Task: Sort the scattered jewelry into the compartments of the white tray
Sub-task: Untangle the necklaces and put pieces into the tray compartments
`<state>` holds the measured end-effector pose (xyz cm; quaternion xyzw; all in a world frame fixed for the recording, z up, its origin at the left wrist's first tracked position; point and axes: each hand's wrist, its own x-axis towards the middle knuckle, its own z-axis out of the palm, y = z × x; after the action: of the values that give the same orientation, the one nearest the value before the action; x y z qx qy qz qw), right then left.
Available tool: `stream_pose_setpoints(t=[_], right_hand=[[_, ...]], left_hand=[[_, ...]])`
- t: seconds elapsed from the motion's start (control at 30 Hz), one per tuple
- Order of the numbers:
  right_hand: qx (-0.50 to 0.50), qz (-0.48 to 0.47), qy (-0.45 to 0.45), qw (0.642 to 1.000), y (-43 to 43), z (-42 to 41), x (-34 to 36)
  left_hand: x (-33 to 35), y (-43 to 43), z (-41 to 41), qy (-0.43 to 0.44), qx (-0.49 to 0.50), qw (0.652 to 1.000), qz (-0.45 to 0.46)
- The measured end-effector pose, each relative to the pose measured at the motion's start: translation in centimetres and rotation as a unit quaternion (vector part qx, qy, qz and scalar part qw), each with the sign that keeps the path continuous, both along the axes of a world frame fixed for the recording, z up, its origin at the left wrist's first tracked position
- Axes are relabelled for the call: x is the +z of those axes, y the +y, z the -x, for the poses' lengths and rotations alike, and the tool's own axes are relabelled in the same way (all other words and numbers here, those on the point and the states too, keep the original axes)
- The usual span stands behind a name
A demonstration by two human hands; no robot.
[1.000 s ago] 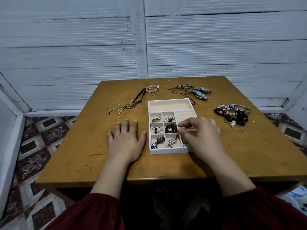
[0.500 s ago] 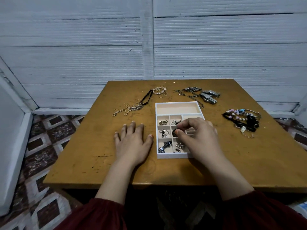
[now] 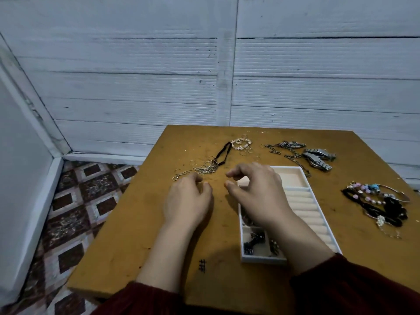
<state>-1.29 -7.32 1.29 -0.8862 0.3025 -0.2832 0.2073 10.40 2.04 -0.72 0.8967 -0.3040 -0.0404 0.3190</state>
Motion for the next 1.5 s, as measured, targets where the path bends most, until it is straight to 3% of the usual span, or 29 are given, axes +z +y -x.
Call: stream_pose_setpoints(t=[0.23,0.43,0.9,1.3,1.5], right_hand=[[0.004,0.042,0.048,0.998,-2.2,-4.7,0.0],[-0.025,0.075,0.129,0.989,-4.8,-7.9,-0.2],[0.106,0.056,0.246,0.962,-5.6,-13.8,-0.8],[0.13,0.178,0.266,0.938,-3.5,-15.6,-0.6],[0.138,0.249,0.303,0.91,-2.8,-15.7,-1.1]], left_hand=[[-0.5,-1.9,-4.4,-0.021,0.071,0.989,0.127],[-1.3,-3.6,-8.1,-0.04,0.112,0.976,0.184],[-3.0,-4.1,-12.1,-0.004,0.15,0.971,0.188],[-2.7,-3.9,-12.5,0.038,0.174,0.962,0.208],[-2.2,-3.8,-12.2,0.041,0.176,0.961,0.207]])
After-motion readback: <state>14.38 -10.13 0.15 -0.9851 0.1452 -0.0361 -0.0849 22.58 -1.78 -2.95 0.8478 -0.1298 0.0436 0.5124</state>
